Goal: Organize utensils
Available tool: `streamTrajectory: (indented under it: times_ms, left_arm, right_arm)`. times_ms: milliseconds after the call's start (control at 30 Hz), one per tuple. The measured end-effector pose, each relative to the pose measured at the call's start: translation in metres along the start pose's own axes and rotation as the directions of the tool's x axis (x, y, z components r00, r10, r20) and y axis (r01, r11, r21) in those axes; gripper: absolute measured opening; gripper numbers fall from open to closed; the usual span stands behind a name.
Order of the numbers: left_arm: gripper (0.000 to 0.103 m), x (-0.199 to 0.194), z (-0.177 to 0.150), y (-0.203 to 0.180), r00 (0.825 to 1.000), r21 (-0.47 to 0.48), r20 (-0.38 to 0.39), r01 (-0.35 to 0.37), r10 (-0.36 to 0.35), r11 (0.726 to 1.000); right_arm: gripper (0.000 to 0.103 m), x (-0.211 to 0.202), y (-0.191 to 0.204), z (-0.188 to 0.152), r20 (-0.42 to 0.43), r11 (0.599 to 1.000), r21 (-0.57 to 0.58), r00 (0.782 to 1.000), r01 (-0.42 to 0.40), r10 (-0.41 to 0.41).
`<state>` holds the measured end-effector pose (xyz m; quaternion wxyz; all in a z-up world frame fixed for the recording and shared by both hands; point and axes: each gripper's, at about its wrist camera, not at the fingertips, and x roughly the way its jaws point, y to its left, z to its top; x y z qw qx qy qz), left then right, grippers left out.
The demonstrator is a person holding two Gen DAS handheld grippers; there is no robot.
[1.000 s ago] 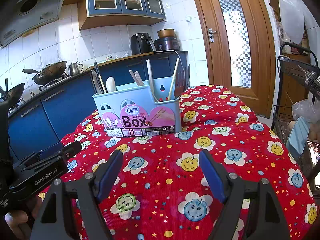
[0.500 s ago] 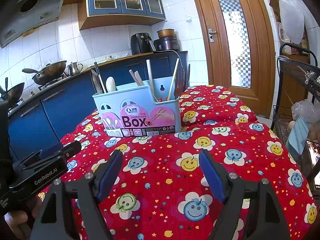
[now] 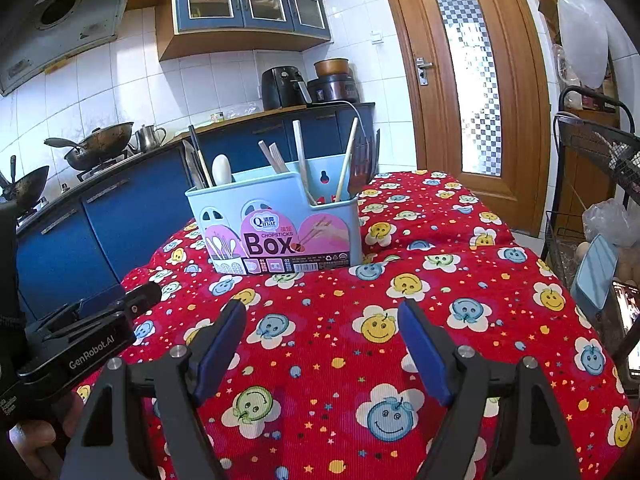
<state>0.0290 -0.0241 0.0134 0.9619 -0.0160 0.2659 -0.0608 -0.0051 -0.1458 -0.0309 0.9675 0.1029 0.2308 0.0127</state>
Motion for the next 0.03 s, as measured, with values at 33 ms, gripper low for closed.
streamTrajectory:
  times_ms: [33]
  left_arm:
    - [0.057,0.0,0.0001,0.0001,1.0,0.002,-0.001,-0.004,0.004,1.0]
  right_arm:
    - [0.08,0.0001,0.0,0.0002,-0.001,1.0,0.0,1.0,-0.001,0.001]
